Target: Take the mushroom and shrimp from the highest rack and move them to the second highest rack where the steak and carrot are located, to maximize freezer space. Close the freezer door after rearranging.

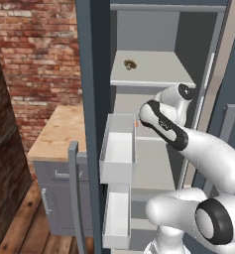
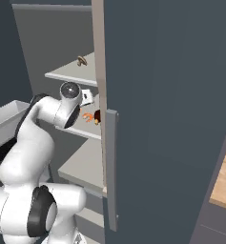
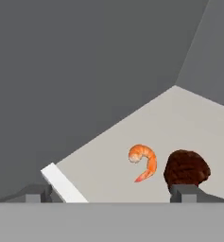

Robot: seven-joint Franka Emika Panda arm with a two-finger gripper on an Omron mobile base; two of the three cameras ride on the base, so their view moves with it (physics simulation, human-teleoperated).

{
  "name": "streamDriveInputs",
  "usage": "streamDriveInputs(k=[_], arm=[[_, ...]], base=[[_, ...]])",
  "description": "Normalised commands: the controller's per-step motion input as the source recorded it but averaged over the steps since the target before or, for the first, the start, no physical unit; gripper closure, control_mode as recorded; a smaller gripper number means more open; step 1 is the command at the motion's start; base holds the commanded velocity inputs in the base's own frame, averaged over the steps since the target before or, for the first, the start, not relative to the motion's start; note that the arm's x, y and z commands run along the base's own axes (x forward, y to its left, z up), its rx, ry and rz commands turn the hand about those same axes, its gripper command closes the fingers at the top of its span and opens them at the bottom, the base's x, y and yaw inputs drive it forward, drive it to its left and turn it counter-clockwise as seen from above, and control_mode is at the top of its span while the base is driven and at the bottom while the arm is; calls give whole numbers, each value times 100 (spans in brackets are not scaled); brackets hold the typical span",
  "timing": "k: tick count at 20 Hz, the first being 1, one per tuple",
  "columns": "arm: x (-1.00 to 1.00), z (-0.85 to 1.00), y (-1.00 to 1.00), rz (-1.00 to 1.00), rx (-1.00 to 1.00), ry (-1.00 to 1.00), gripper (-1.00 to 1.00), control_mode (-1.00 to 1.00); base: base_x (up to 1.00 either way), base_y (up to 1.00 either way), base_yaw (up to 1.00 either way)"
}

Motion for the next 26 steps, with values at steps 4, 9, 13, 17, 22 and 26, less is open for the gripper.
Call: streamDriveInputs(k=[4,9,13,17,22,26], arm=[[-53,85,0,-1,4,0,-100,-100],[-50,80,0,-1,2,0,-100,-100],[-36,75,0,-7,2,-1,-100,-100],[-14,66,0,-8,0,-5,-100,-100],[5,55,3,-10,0,-2,-100,-100],[27,39,8,-8,0,0,-100,-100]], base=[[0,0,0],[0,0,0],[0,0,0],[0,0,0],[0,0,0],[0,0,0]])
